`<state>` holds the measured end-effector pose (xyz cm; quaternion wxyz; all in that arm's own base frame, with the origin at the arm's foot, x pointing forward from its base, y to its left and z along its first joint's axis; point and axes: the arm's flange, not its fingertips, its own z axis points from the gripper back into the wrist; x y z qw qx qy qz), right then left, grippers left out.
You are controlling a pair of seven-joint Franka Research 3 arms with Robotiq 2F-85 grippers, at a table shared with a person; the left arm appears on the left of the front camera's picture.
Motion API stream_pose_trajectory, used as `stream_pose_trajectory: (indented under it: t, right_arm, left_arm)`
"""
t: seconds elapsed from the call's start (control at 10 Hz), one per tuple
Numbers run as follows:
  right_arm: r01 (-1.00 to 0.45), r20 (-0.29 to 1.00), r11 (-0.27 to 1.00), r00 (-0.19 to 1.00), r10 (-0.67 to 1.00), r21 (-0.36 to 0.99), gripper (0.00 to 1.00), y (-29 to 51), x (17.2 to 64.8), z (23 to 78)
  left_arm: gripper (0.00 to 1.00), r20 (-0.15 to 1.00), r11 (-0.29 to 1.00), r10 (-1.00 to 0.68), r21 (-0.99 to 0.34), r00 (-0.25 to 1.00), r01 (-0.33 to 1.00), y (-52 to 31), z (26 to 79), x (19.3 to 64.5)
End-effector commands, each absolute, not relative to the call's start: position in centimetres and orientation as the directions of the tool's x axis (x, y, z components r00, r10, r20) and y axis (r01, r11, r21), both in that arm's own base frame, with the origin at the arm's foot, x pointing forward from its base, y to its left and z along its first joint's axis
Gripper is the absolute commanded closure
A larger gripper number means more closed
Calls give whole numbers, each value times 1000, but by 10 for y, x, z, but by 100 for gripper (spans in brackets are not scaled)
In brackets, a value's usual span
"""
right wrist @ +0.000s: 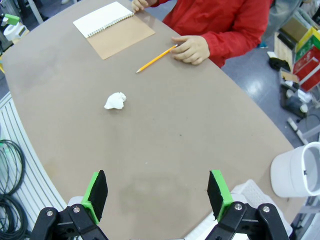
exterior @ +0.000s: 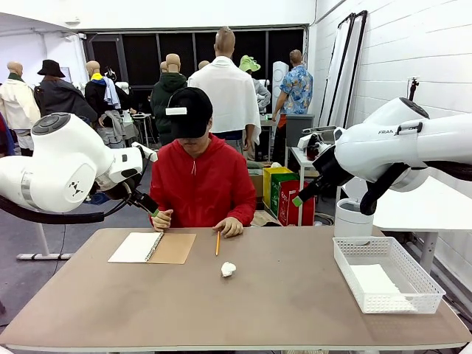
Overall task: Sort the paper based on its condition.
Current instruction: If a person hands you a paper, place it in the Organizing basket , and if it's crumpled, put it in the Trash can.
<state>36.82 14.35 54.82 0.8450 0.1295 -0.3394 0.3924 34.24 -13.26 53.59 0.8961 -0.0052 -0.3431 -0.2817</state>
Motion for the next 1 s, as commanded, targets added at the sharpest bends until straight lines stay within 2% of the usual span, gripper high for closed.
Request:
stream_pose_trajectory:
  t: [0.0,0.4,0.9]
  right_arm:
    - [-766,664,640,450,598,-57,0,155,372,548]
    - [-831,597,542,374,710,-124,0,214,388,541]
    - [-916,478,377,273,835,-136,0,288,406,496]
  left_arm:
    - [0,621,840,-502,185,602,510,-132,536,342]
    - [0,621,840,-502,185,602,510,-132,536,342]
    - [0,621,840,-502,185,602,510,-132,536,342]
